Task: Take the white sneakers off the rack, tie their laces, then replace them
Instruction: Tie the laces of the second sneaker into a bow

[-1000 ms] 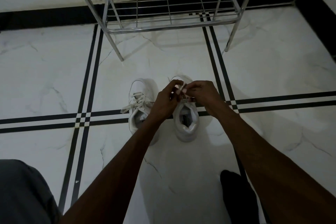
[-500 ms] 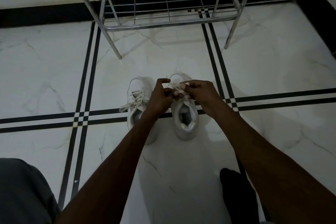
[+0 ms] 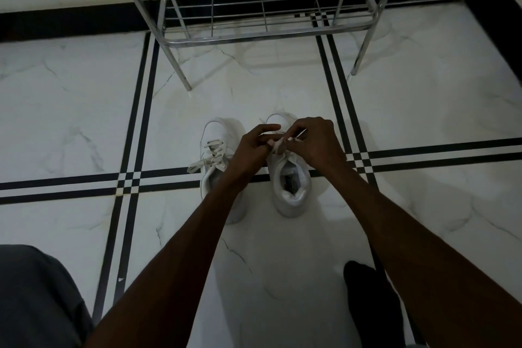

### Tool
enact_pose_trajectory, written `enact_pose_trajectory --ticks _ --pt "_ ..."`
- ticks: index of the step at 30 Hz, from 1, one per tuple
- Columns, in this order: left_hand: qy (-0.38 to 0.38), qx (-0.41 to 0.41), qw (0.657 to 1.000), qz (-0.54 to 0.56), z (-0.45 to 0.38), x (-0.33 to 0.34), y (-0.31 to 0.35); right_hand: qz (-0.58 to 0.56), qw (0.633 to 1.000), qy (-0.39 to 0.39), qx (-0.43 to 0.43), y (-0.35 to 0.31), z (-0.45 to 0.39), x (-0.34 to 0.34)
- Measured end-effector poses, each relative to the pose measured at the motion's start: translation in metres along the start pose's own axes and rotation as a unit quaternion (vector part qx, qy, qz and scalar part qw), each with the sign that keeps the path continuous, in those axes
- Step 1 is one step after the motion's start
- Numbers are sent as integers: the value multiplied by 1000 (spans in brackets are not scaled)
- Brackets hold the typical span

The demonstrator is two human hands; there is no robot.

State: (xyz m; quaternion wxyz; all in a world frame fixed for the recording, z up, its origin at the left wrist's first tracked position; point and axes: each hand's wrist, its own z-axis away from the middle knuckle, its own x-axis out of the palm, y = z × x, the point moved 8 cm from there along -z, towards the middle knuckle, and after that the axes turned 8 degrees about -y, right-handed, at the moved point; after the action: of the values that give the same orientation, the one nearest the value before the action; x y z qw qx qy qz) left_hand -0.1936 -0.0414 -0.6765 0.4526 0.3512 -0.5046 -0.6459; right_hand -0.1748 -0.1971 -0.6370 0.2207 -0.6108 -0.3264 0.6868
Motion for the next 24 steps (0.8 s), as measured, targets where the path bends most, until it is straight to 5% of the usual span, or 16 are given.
enact_pose_trajectory --ticks 9,15,19,24 --pt "51 35 987 -148 -3 -8 18 -155 984 -2 90 19 7 1" --pt "139 -8 952 -274 5 -24 15 -192 967 4 168 49 26 -17" --pt "123 -14 913 -388 20 -30 8 -199 946 19 254 83 49 -19" --pt "139 10 889 -436 24 -25 8 -180 950 43 252 85 41 -15"
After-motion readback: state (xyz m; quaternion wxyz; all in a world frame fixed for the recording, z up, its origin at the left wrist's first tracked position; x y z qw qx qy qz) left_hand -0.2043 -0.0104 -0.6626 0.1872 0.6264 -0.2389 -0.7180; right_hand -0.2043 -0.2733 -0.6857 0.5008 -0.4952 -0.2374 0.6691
